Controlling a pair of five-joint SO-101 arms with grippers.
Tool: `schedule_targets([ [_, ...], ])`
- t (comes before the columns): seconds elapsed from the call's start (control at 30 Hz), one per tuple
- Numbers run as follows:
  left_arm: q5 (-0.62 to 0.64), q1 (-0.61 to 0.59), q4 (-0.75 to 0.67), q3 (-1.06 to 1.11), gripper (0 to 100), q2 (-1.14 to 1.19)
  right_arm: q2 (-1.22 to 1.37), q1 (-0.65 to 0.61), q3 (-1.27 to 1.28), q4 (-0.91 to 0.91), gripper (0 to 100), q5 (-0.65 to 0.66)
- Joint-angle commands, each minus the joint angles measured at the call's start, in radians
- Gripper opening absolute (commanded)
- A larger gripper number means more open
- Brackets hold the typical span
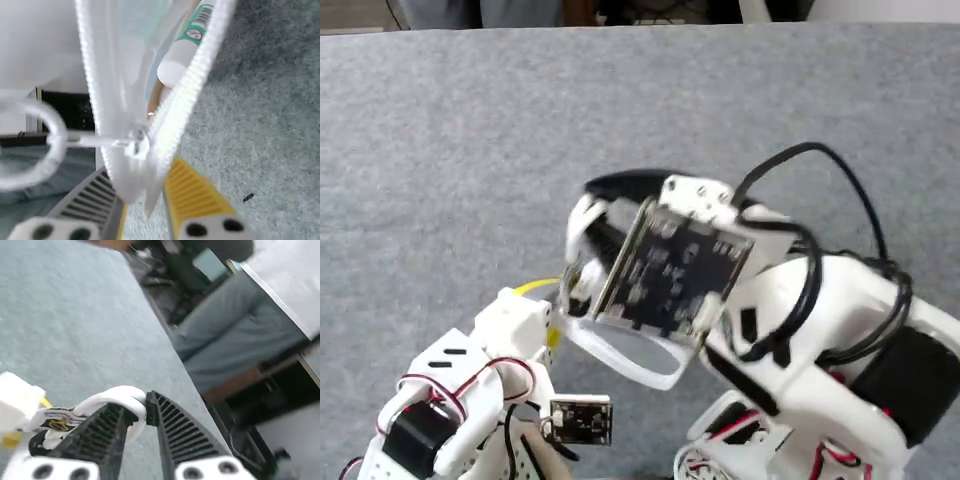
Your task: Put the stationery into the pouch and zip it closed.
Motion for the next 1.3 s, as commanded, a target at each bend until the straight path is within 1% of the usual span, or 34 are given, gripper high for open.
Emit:
schedule_targets([
  [0.0, -0.005, -0.082, -0.014, -0.058, 3, -0.006, -0.005, 0.121, -0.002, -0.002, 1.2, -0.006],
  [0.2, 0.011, -0.183, -0.015, -0.087, 3, -0.006, -0.004, 0.267, -0.002, -0.002, 1.2, -0.006],
  [0.33, 0.078, -0.231, -0.028, -0.131, 3, -0.003, -0.004, 0.325, -0.001, -0.002, 1.2, -0.006],
  [0.57, 0.101, -0.326, -0.028, -0.159, 3, -0.002, -0.004, 0.431, -0.001, -0.002, 1.2, -0.006],
  [0.67, 0.143, -0.34, -0.028, -0.177, 3, -0.002, -0.004, 0.466, -0.001, -0.002, 1.2, -0.006],
  [0.77, 0.192, -0.337, -0.026, -0.196, 3, -0.002, -0.004, 0.476, -0.001, 0.0, 1.2, -0.006],
  [0.93, 0.229, -0.334, -0.025, -0.223, 3, -0.002, -0.004, 0.479, -0.001, 0.0, 1.2, -0.006],
  [1.1, 0.229, -0.337, -0.021, -0.254, 3, -0.003, -0.004, 0.479, 0.004, 0.0, 1.2, -0.006],
  [1.2, 0.23, -0.331, -0.02, -0.269, 3, -0.003, -0.005, 0.471, 0.048, 0.0, 1.2, -0.005],
  [1.27, 0.23, -0.329, -0.02, -0.271, 3, -0.003, -0.019, 0.433, 0.09, 0.0, 1.2, -0.003],
])
